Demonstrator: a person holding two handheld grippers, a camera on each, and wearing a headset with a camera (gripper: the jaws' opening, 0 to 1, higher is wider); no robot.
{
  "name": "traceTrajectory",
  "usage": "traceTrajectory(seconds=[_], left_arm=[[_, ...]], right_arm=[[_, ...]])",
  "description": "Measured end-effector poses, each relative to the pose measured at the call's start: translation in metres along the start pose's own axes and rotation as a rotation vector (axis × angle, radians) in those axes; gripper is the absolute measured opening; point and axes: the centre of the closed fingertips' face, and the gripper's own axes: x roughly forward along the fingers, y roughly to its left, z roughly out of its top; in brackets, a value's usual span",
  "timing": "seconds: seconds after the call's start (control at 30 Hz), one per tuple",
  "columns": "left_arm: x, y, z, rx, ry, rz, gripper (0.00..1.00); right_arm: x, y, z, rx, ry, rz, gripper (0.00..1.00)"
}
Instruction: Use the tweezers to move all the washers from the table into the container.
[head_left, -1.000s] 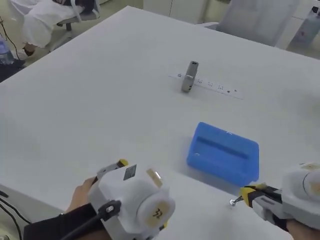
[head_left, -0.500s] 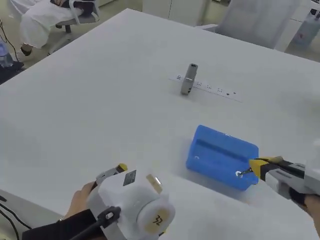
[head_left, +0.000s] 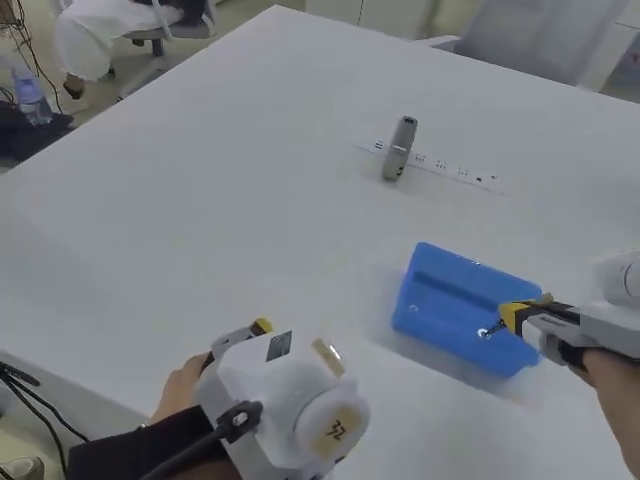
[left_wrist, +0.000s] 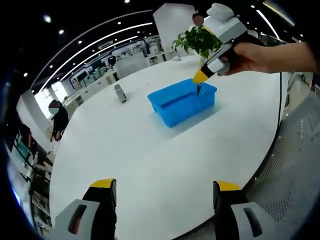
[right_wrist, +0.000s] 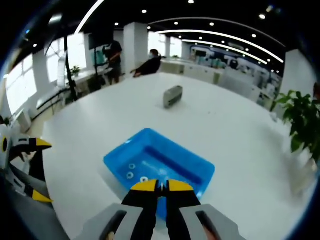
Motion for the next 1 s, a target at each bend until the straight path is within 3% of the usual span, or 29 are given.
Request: traceTrajectory(seconds=[0.23, 0.6, 0.7, 1.0], left_arm=[[0.0, 0.0, 0.0, 0.006, 0.004, 0.001, 0.8], [-0.001, 0.0, -0.001, 0.013, 0.005, 0.0, 0.8], [-0.001, 0.0, 0.0, 0.016, 0.004, 0.001, 0.8], [0.0, 0.0, 0.001, 0.016, -0.003, 0.001, 0.8]], right_arm=[[0.011, 0.001, -0.011, -0.005, 0.041, 0.015, 0.02], [0.008, 0.001, -0.012, 0.015, 0.052, 0.022, 0.03], [0.0, -0.002, -0.007, 0.013, 0.03, 0.004, 0.02], [-0.04, 0.007, 0.022, -0.027, -0.048, 0.027, 0.02]])
